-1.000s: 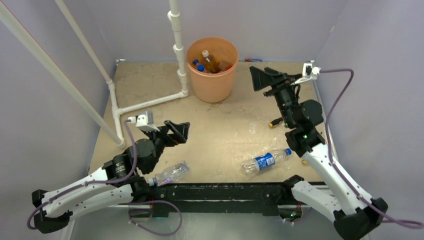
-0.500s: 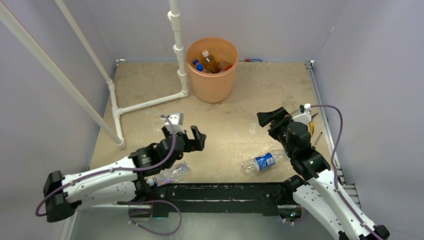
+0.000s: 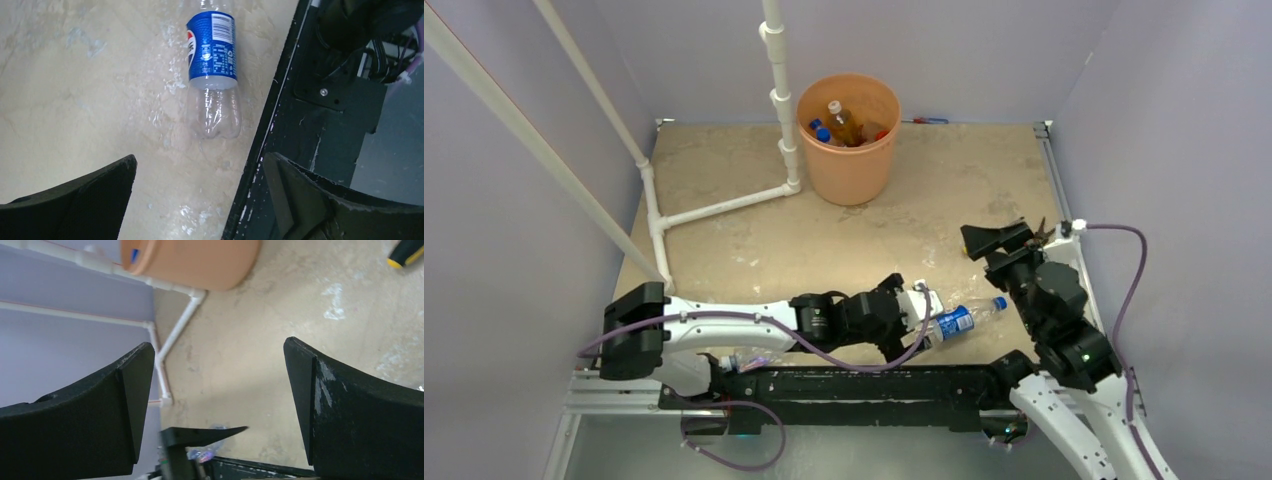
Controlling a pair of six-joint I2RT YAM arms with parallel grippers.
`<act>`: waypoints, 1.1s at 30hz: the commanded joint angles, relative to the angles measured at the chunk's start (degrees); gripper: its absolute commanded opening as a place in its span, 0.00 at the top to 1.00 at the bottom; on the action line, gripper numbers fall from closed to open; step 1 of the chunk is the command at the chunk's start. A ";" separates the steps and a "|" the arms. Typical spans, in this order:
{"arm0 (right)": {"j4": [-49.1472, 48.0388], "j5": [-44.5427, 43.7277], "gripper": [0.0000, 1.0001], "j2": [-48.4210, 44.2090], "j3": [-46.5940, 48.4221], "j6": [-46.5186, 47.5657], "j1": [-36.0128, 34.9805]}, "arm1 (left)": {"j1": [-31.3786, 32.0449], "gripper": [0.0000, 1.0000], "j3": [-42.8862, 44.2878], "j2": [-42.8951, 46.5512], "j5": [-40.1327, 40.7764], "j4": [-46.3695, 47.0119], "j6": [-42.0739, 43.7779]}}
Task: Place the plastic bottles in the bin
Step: Pick up the plastic bottle from the corner of the board.
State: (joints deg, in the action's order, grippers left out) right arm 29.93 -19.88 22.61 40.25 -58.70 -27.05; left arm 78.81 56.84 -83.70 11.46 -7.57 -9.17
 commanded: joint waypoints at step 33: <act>-0.91 1.27 0.01 -6.18 15.65 9.56 -0.11 | -3.19 0.11 21.51 -32.17 -8.84 -0.84 19.83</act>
State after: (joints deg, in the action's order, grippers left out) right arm 29.67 -18.52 16.08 55.61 -50.37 -27.00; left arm 76.18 76.93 -115.46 2.46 -9.04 12.51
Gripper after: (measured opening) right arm 0.987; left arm 0.919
